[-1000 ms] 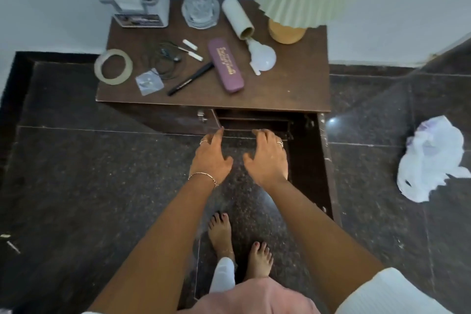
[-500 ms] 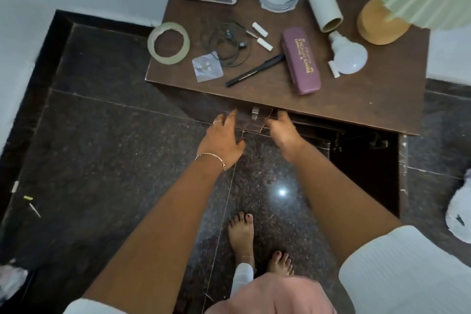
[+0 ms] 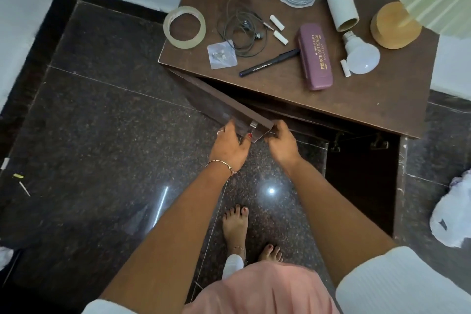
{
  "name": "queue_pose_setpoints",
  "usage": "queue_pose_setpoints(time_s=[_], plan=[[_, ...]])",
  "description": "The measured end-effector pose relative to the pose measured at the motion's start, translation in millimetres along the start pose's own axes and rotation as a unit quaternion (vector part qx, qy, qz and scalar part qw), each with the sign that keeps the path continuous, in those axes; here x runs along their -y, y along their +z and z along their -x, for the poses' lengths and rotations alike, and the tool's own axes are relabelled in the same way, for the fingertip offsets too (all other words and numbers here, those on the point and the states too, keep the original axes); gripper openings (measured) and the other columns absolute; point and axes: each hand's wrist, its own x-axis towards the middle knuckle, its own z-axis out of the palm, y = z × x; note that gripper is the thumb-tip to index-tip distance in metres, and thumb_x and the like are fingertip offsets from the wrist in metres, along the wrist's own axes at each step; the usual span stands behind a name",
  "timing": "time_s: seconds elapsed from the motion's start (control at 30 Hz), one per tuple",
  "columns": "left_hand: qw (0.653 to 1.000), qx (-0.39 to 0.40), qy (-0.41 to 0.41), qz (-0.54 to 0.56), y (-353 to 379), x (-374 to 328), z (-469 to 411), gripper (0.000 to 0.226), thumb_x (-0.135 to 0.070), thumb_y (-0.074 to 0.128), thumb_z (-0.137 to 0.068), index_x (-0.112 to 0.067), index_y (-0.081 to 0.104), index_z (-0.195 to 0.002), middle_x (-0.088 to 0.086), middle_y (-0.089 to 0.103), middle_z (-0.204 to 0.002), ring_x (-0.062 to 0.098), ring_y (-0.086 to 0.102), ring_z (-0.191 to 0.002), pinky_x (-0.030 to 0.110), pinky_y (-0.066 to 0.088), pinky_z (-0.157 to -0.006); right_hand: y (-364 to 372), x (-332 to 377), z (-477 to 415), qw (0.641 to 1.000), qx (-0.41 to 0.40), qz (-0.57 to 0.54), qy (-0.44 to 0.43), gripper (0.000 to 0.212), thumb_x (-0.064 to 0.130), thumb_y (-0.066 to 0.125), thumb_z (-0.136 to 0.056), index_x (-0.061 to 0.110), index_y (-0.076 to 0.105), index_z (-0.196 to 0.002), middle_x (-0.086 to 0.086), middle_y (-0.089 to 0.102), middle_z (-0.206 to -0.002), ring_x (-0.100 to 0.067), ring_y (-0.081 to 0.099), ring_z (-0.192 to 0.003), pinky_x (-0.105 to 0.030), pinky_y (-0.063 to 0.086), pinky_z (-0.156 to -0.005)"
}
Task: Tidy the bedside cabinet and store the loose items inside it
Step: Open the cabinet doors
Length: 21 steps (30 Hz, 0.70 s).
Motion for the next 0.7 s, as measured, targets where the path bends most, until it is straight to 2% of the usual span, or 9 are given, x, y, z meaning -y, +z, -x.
queue_pose_setpoints(time_s=[0.13, 0.27, 0.43, 0.57, 0.7], plan=[[0.999, -0.025, 0.001, 0.036, -4, 8, 10, 0.067, -0.034, 0.058, -0.090, -0.014, 0.027, -0.146, 0.011, 0.044, -0.144, 0.028, 0.049, -0.128, 0.044, 0.040, -0.107, -5, 9, 16, 0.995, 0.003, 0.095, -0.030, 0.035, 0.015, 0.050, -0.087, 0.023, 0.058, -0.120, -0.003, 0.064, -0.116, -0.026, 0.059, -0.105, -0.039, 0.048, -0.092], [0.998, -0.033, -0.028, 0.056, -9, 22, 21, 0.071, -0.037, 0.060, -0.088, -0.019, 0.024, -0.147, 0.007, 0.043, -0.146, 0.028, 0.049, -0.128, 0.046, 0.041, -0.107, -6, 19, 29, 0.975, 0.028, 0.211, -0.061, 0.028, 0.017, 0.051, -0.086, 0.021, 0.066, -0.109, -0.007, 0.069, -0.102, -0.028, 0.062, -0.098, -0.031, 0.045, -0.080], [0.993, -0.023, -0.069, 0.095, -20, 34, 37, 0.072, -0.031, 0.060, -0.090, -0.015, 0.020, -0.148, 0.007, 0.047, -0.143, 0.024, 0.051, -0.127, 0.043, 0.040, -0.108, 11, 21, 44, 0.962, 0.073, 0.258, -0.060, 0.027, 0.017, 0.053, -0.086, 0.022, 0.069, -0.107, -0.007, 0.071, -0.100, -0.027, 0.063, -0.098, -0.030, 0.046, -0.079], [0.992, -0.024, -0.085, 0.094, -30, 44, 44, 0.059, -0.028, 0.057, -0.093, -0.011, 0.033, -0.143, 0.007, 0.052, -0.138, 0.023, 0.052, -0.125, 0.036, 0.039, -0.108, 24, 22, 47, 0.955, 0.090, 0.278, -0.048, 0.024, 0.019, 0.054, -0.086, 0.020, 0.071, -0.103, -0.007, 0.071, -0.096, -0.026, 0.064, -0.092, -0.031, 0.050, -0.077], [0.990, -0.011, -0.100, 0.101, -37, 52, 49, 0.043, -0.028, 0.054, -0.095, -0.009, 0.045, -0.133, 0.007, 0.059, -0.130, 0.024, 0.054, -0.122, 0.027, 0.039, -0.098, 35, 28, 48, 0.945, 0.126, 0.297, -0.047, 0.019, 0.020, 0.054, -0.086, 0.015, 0.072, -0.090, -0.007, 0.071, -0.085, -0.024, 0.066, -0.083, -0.032, 0.051, -0.073]])
